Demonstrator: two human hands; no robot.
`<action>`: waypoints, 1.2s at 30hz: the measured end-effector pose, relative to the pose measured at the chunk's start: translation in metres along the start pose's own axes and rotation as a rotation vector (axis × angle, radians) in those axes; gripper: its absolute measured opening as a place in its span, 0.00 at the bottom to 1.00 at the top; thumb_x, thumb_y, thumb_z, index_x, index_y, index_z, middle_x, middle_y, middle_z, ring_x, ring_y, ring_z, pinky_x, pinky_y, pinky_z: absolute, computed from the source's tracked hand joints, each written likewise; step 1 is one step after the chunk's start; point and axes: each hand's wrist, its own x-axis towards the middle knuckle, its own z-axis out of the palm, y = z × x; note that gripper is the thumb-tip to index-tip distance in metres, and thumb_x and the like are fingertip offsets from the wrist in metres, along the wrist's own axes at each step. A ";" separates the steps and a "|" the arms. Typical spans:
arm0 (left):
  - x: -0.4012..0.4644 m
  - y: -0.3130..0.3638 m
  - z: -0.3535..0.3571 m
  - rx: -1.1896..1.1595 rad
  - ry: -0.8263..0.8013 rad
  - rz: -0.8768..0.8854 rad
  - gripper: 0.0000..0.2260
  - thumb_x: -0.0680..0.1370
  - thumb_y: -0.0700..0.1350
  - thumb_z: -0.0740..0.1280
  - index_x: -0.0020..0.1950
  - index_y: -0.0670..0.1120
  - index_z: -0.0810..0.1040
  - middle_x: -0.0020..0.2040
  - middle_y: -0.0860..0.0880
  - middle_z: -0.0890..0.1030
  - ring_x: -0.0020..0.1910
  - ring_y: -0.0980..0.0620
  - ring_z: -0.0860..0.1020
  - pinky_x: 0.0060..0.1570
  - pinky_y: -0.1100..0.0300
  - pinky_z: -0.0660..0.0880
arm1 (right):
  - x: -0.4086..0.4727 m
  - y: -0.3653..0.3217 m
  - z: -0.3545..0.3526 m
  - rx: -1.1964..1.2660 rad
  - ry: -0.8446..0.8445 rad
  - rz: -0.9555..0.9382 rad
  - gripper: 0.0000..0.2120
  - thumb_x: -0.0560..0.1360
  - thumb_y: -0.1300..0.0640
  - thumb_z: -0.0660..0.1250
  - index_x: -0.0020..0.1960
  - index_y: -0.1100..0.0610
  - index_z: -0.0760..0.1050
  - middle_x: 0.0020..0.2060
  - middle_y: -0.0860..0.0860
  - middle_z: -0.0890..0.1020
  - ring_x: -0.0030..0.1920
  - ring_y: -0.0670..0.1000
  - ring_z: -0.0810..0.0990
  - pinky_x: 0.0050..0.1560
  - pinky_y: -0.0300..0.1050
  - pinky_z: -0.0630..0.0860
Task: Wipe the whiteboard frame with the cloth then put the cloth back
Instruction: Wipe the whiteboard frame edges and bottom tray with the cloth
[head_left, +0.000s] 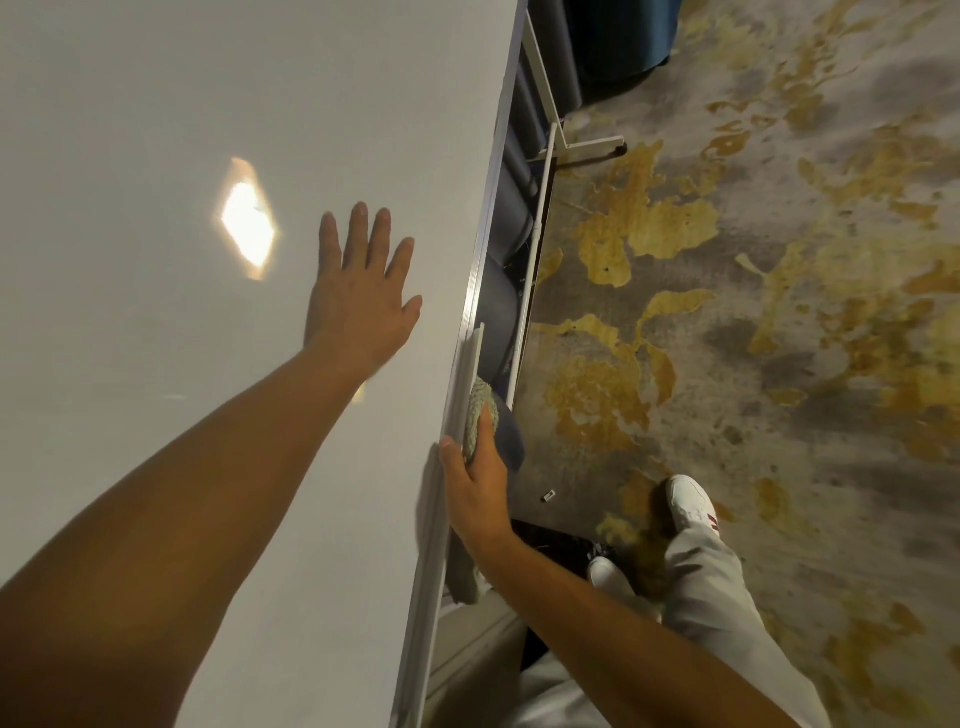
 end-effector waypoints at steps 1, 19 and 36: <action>-0.008 0.001 0.000 0.000 -0.002 -0.004 0.37 0.82 0.68 0.37 0.87 0.50 0.45 0.87 0.40 0.47 0.86 0.34 0.48 0.83 0.33 0.47 | -0.004 0.003 0.000 0.005 0.001 0.001 0.31 0.83 0.52 0.61 0.81 0.47 0.50 0.65 0.46 0.76 0.59 0.45 0.77 0.63 0.49 0.77; -0.094 0.015 0.002 -0.026 0.006 -0.012 0.38 0.81 0.67 0.37 0.87 0.49 0.48 0.87 0.39 0.48 0.86 0.34 0.48 0.82 0.33 0.49 | -0.052 0.032 0.016 -0.069 0.099 -0.165 0.31 0.82 0.53 0.59 0.79 0.38 0.50 0.75 0.44 0.66 0.69 0.45 0.69 0.70 0.55 0.70; -0.133 0.004 -0.012 -0.011 -0.044 0.050 0.35 0.81 0.66 0.33 0.87 0.53 0.42 0.87 0.41 0.42 0.86 0.36 0.43 0.82 0.32 0.47 | -0.083 0.040 0.011 -0.053 0.037 -0.079 0.29 0.83 0.57 0.58 0.73 0.32 0.49 0.74 0.51 0.68 0.70 0.54 0.71 0.71 0.57 0.69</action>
